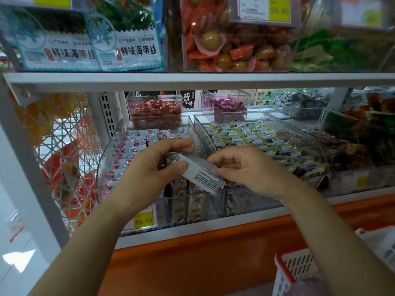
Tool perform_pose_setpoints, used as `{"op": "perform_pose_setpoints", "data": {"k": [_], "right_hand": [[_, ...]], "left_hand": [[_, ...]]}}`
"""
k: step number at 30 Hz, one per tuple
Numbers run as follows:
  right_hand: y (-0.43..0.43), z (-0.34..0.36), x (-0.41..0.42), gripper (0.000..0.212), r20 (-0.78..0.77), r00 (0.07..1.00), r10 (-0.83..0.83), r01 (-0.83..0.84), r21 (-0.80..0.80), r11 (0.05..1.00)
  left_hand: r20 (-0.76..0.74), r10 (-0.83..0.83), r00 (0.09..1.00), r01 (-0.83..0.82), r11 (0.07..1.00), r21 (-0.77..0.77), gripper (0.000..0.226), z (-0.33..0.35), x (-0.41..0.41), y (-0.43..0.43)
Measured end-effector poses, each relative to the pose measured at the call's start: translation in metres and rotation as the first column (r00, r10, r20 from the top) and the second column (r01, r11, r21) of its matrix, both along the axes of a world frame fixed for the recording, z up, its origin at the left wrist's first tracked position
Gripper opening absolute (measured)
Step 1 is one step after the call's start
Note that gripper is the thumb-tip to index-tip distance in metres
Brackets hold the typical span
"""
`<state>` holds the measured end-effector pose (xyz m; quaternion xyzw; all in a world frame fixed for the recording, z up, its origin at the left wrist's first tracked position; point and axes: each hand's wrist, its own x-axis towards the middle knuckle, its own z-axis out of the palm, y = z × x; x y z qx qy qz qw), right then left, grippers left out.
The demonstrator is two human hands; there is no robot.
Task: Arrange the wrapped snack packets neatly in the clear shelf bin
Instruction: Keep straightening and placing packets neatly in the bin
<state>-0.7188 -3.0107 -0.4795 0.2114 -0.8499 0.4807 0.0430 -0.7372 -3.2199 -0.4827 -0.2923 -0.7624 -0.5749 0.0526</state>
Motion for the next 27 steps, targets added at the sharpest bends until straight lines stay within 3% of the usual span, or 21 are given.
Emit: {"op": "perform_pose_setpoints", "data": {"k": [10,15,19,21,23,25,27], "right_hand": [[-0.001,-0.001,0.000,0.046,0.082,0.994,0.071,-0.064,-0.085,0.994],[-0.005,-0.003,0.000,0.038,0.001,1.000,0.024,-0.024,-0.079,0.997],[-0.010,-0.005,-0.004,0.027,0.020,1.000,-0.022,0.028,-0.341,0.940],[-0.010,-0.005,-0.004,0.030,-0.012,1.000,-0.024,0.018,-0.374,0.927],[-0.014,-0.007,-0.005,0.047,-0.090,0.993,-0.081,0.051,-0.298,0.953],[-0.018,-0.009,-0.006,0.044,-0.156,0.971,-0.183,0.129,-0.304,0.944],[-0.019,-0.009,-0.007,0.037,-0.189,0.937,-0.293,0.212,-0.361,0.908]], "left_hand": [[0.008,0.032,0.999,-0.032,0.999,0.023,0.036,0.003,0.000,-0.002],[-0.015,0.133,0.991,-0.133,0.991,0.005,0.029,0.000,-0.003,-0.001],[0.050,0.242,0.969,-0.247,0.954,0.171,0.025,-0.003,-0.007,0.009],[0.094,0.252,0.963,-0.268,0.930,0.250,0.024,-0.005,-0.009,0.015],[0.127,0.243,0.962,-0.270,0.920,0.284,0.022,-0.006,-0.012,0.019],[0.158,0.223,0.962,-0.259,0.927,0.271,0.023,-0.008,-0.015,0.021],[0.129,0.275,0.953,-0.293,0.943,0.157,0.035,-0.012,-0.020,0.020]]}}
